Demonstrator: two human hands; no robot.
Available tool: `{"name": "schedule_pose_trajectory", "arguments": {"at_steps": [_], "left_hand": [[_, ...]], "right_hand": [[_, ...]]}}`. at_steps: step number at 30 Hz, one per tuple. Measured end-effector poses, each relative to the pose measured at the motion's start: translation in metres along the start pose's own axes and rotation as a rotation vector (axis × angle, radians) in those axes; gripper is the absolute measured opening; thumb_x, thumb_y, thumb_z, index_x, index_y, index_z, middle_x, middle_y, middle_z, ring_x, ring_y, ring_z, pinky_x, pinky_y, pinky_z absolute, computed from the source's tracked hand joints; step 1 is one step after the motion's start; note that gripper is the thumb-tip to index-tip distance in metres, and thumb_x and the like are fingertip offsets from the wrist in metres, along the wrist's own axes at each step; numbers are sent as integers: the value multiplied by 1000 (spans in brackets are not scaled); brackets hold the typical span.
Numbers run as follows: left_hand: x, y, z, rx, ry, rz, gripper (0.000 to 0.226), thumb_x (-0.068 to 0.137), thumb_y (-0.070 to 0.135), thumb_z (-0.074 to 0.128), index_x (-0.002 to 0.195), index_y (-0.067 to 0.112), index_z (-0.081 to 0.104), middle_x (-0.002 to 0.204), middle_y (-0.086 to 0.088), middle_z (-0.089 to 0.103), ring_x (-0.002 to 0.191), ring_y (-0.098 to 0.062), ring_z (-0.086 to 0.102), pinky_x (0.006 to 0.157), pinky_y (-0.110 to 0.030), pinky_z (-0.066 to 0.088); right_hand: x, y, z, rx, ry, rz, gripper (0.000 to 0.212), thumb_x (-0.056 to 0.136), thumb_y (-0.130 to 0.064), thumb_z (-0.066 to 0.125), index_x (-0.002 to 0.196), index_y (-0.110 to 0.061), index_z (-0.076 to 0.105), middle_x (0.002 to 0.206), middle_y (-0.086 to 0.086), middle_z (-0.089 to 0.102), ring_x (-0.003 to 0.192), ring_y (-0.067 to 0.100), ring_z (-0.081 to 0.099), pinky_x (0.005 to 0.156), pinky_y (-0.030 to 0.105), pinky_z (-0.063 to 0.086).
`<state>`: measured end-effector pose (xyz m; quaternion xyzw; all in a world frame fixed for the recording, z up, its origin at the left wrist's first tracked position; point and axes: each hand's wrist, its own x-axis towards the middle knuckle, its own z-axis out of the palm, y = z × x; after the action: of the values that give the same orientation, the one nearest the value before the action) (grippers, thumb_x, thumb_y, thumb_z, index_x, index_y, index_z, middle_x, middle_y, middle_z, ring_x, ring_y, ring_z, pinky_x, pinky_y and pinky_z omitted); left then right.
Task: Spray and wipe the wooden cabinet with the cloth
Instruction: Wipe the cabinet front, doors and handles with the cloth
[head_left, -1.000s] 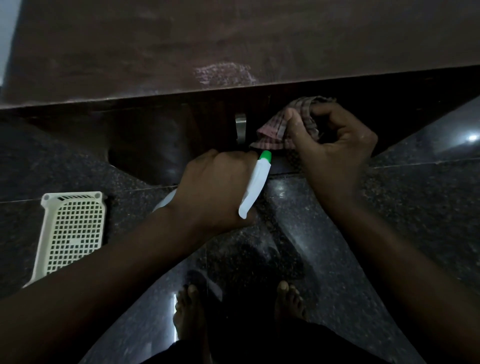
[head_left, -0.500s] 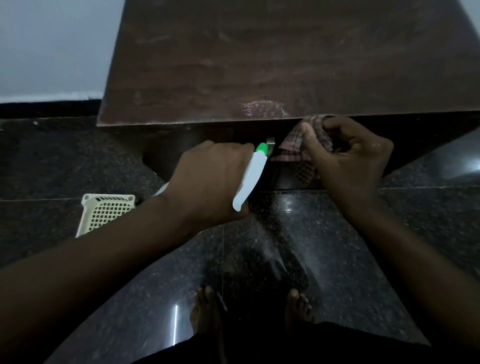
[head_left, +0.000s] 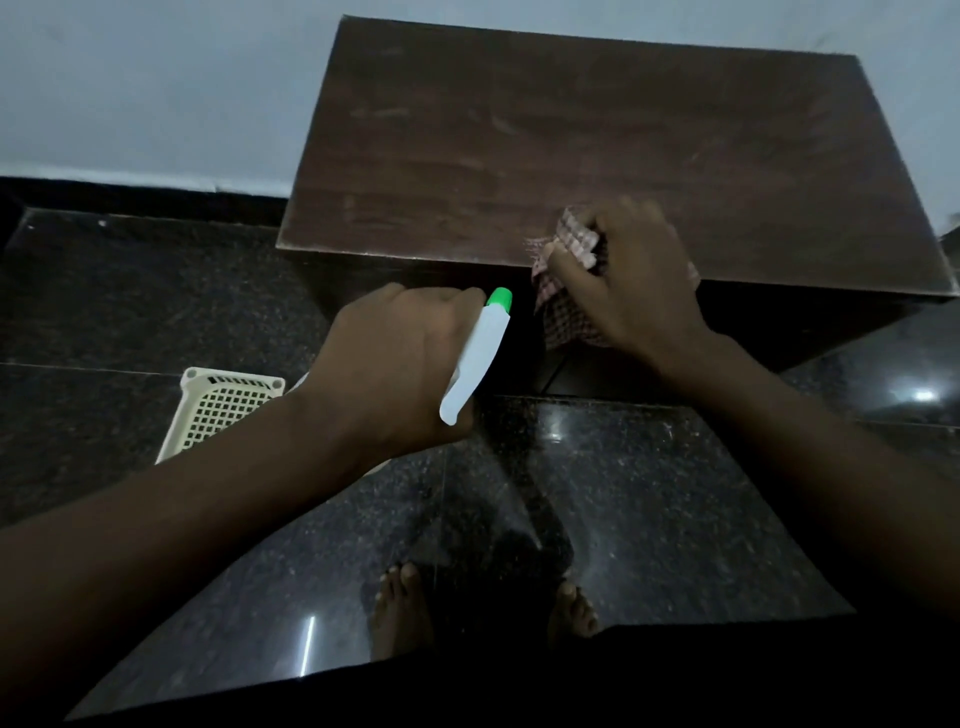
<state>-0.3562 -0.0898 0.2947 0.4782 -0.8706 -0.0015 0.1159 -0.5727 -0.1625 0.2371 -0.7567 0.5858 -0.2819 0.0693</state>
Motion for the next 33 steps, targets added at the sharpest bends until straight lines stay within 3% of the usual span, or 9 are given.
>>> {"name": "schedule_pose_trajectory", "arguments": {"at_steps": [3, 8, 14, 20, 29, 33], "left_hand": [[-8, -5, -1, -3, 2, 2, 18, 64, 20, 57, 73, 19, 41, 63, 1, 54, 49, -27, 46, 48, -23, 15], [-18, -18, -3, -7, -37, -65, 26, 58, 19, 66, 79, 17, 51, 69, 0, 61, 56, -31, 57, 51, -25, 30], [-29, -42, -6, -42, -68, -138, 21, 64, 21, 63, 79, 16, 50, 72, -1, 60, 62, -31, 57, 53, -29, 38], [-47, -58, -11, -44, -44, -148, 20, 66, 19, 65, 79, 13, 52, 71, -3, 60, 60, -31, 57, 51, -29, 35], [-72, -78, -2, -44, -17, -229, 26, 62, 19, 67, 77, 17, 46, 69, 0, 57, 60, -28, 55, 54, -27, 27], [-82, -85, 3, -135, 6, -326, 25, 64, 16, 65, 79, 17, 45, 72, 2, 54, 63, -26, 54, 52, -31, 37]], "right_hand": [[12, -21, 13, 61, -55, -48, 22, 89, -41, 59, 95, -20, 61, 95, -3, 57, 98, 24, 52, 80, 32, 33], [27, -67, 45, 50, -155, -155, 35, 87, -44, 60, 108, -17, 62, 106, 4, 60, 103, 26, 51, 85, 40, 40], [15, -49, 38, 10, -78, -158, 33, 86, -44, 60, 105, -18, 63, 114, 1, 61, 105, 26, 53, 86, 39, 43], [14, -61, 46, -86, -82, -151, 69, 73, -77, 60, 115, -22, 58, 116, -1, 56, 109, 22, 49, 88, 37, 37], [37, -111, 81, -176, -105, -294, 57, 69, -44, 69, 118, -16, 55, 114, 5, 55, 107, 27, 49, 84, 40, 37], [45, -131, 93, -170, -158, -379, 54, 75, -36, 68, 123, -16, 53, 119, 4, 54, 109, 25, 49, 85, 40, 38]]}}
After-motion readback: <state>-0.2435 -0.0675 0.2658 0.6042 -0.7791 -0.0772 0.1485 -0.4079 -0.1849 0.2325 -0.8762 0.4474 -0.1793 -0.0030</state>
